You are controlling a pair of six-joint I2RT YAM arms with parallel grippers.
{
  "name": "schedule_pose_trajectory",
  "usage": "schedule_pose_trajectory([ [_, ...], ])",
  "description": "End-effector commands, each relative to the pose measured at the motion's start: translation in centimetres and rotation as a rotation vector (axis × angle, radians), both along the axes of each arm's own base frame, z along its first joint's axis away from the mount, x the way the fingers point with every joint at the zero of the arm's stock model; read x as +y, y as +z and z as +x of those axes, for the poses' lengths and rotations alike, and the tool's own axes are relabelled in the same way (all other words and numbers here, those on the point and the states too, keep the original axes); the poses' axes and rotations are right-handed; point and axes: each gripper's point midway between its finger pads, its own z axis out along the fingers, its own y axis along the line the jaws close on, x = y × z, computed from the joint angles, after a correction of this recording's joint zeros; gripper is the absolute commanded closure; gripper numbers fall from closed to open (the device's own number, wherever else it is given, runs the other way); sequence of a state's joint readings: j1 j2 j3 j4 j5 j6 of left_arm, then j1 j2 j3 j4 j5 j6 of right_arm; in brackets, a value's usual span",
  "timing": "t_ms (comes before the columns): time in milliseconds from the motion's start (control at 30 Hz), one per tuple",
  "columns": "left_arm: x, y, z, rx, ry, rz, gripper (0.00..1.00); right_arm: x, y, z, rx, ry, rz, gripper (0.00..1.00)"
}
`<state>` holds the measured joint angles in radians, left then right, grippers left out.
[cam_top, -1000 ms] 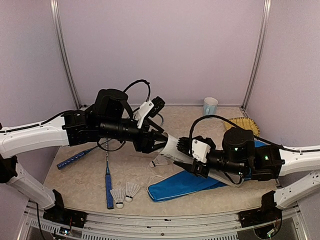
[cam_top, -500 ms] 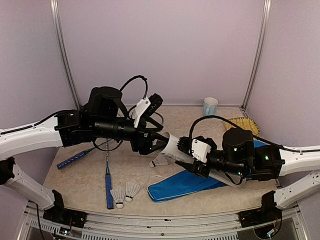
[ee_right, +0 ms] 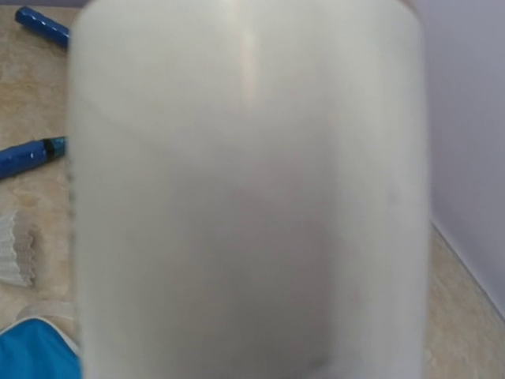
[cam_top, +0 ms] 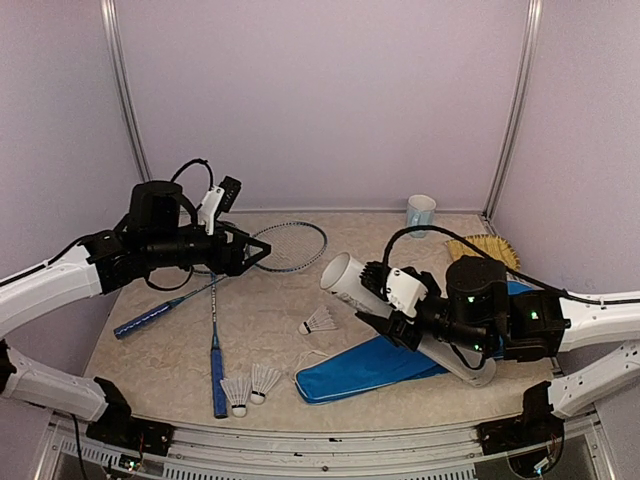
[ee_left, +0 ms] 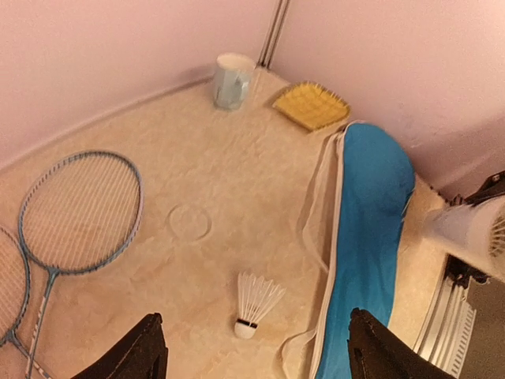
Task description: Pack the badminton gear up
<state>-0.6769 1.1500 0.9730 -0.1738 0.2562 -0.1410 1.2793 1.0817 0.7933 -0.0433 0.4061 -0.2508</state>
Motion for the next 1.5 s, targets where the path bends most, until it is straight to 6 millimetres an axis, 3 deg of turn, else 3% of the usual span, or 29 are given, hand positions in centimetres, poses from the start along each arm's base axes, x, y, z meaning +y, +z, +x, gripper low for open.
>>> schedule_pose_trajectory([
  [0,0.1,-6.2,2.0,0.153,0.062,0.147,0.24,-0.6,0.8,0.4,0.018,-0.045,0.022,0.7],
  [133,-1.3,-9.8,3.7,0.22,0.077,0.261,0.26,-0.5,1.4,-0.8,0.062,0.014,0.057,0.7],
  [300,-5.5,-13.4,5.4,0.282,0.034,0.331,0.27,-0.5,0.9,-1.8,0.098,0.055,0.052,0.71],
  [500,-9.7,-18.0,5.7,0.323,-0.056,0.503,0.29,-0.4,0.7,-2.2,0.11,0.064,0.046,0.71],
  [700,-11.9,-20.9,6.0,0.355,-0.086,0.575,0.37,-0.6,0.6,-2.3,0.114,0.064,0.05,0.71],
  [900,-11.8,-22.9,6.7,0.354,-0.025,0.663,0.38,-0.7,0.4,-2.3,0.117,0.063,0.048,0.71],
  [1033,-10.7,-23.2,6.9,0.363,0.008,0.708,0.45,-0.8,0.3,-2.4,0.118,0.062,0.048,0.71],
  [1300,-7.5,-22.4,6.9,0.381,0.074,0.738,0.68,-1.1,0.8,-2.4,0.107,0.062,0.061,0.71],
  [1467,-6.8,-21.4,6.4,0.378,0.086,0.731,0.89,-1.1,0.7,-2.3,0.099,0.059,0.058,0.71],
])
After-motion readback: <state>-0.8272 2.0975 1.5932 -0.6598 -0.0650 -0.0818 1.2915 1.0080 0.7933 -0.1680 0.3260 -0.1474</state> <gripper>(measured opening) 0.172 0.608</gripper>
